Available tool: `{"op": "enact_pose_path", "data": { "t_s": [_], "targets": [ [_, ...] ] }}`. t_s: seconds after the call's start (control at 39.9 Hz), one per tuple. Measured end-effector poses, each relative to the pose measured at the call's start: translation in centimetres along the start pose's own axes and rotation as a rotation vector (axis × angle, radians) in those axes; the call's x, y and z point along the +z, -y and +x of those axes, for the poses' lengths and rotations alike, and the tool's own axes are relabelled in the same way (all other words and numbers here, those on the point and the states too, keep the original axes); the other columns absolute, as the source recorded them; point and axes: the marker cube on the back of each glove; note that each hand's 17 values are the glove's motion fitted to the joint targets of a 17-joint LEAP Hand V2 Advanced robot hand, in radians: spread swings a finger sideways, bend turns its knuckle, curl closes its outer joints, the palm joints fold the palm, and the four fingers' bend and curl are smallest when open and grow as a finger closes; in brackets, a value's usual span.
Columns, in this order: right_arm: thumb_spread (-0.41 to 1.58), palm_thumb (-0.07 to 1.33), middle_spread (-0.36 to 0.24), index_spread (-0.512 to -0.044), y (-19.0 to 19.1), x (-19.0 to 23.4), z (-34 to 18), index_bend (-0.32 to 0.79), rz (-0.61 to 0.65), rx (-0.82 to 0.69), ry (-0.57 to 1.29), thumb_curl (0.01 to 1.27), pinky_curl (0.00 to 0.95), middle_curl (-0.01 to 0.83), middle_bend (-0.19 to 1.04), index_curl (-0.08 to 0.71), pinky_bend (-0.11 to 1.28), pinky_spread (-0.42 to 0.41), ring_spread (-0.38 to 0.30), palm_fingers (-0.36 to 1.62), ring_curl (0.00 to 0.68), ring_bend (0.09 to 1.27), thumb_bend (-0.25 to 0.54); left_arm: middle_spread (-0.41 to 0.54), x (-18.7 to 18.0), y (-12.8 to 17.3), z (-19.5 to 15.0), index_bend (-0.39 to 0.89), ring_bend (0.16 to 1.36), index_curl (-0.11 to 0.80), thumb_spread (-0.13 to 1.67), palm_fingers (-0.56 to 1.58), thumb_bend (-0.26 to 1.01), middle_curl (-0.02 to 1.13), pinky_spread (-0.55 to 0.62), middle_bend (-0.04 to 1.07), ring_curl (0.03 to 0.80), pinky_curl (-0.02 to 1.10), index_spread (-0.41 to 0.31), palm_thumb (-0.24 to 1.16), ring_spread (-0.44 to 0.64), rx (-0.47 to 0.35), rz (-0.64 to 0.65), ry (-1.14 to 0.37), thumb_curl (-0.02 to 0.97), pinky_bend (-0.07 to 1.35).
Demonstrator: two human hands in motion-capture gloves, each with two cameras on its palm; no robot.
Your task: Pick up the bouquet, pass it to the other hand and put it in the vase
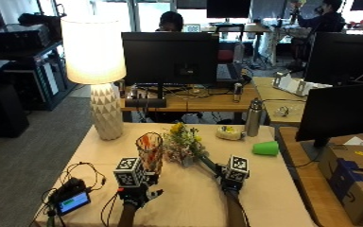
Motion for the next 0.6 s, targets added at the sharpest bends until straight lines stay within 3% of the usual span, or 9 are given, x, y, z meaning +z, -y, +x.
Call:
{"op": "enact_pose_path", "data": {
  "t_s": [0.1,0.18,0.23,0.28,0.43,0.6],
  "targets": [
    [1.10,0.84,-0.092,-0.292,-1.0,-0.8,-0.6,0.39,0.030,0.005,-0.020,0.41,0.273,0.362,0.34,0.312,0.38,0.204,-0.023,0.93,0.287,0.42,0.158,0.087,0.0,0.1,0.1,0.12,0.56,0.247,1.00,0.19,-0.03,0.34,0.47,0.20,0.280,0.34,-0.085,0.11,0.33,0.004,0.001,-0.003,0.277,0.45],
    [1.04,0.86,-0.119,-0.286,-1.3,-1.3,-0.9,0.24,0.053,0.005,-0.034,0.42,0.299,0.398,0.41,0.302,0.42,0.088,-0.095,1.14,0.326,0.50,0.131,0.087,0.0,0.3,0.0,0.12,0.56,0.244,1.00,0.19,-0.03,0.34,0.47,0.20,0.282,0.34,-0.084,0.11,0.33,0.012,0.005,-0.007,0.278,0.46],
    [1.00,0.86,-0.135,-0.281,-1.1,-1.0,-0.9,0.12,0.063,0.007,-0.039,0.44,0.345,0.418,0.44,0.293,0.52,-0.041,-0.131,1.31,0.382,0.62,0.108,0.087,0.0,0.3,-0.1,0.12,0.56,0.242,1.00,0.19,-0.03,0.34,0.47,0.20,0.281,0.34,-0.084,0.11,0.33,0.016,0.005,-0.011,0.278,0.46],
    [0.96,0.87,-0.146,-0.280,-0.8,-0.7,-0.8,0.09,0.074,0.011,-0.041,0.45,0.365,0.438,0.47,0.287,0.56,-0.109,-0.156,1.34,0.410,0.68,0.094,0.087,0.0,0.3,-0.1,0.12,0.56,0.240,1.00,0.18,-0.03,0.35,0.47,0.20,0.281,0.34,-0.084,0.11,0.33,0.017,0.006,-0.015,0.278,0.46],
    [0.84,0.91,-0.179,-0.277,-0.8,-1.1,-0.9,0.10,0.096,0.026,-0.005,0.50,0.432,0.477,0.52,0.278,0.70,-0.212,-0.183,1.39,0.493,0.87,0.052,0.087,-0.1,0.6,-0.3,0.12,0.56,0.238,1.00,0.18,-0.03,0.35,0.47,0.20,0.281,0.34,-0.084,0.11,0.33,0.016,0.007,-0.023,0.278,0.46],
    [0.74,0.94,-0.191,-0.279,0.1,-3.1,-1.3,0.14,0.160,0.030,0.127,0.55,0.474,0.515,0.59,0.299,0.77,-0.251,-0.191,1.36,0.534,0.95,0.010,0.087,-1.7,1.6,0.8,0.12,0.57,0.236,1.00,0.18,-0.03,0.35,0.47,0.20,0.281,0.34,-0.084,0.11,0.33,0.047,0.055,-0.068,0.279,0.47]
  ]
}}
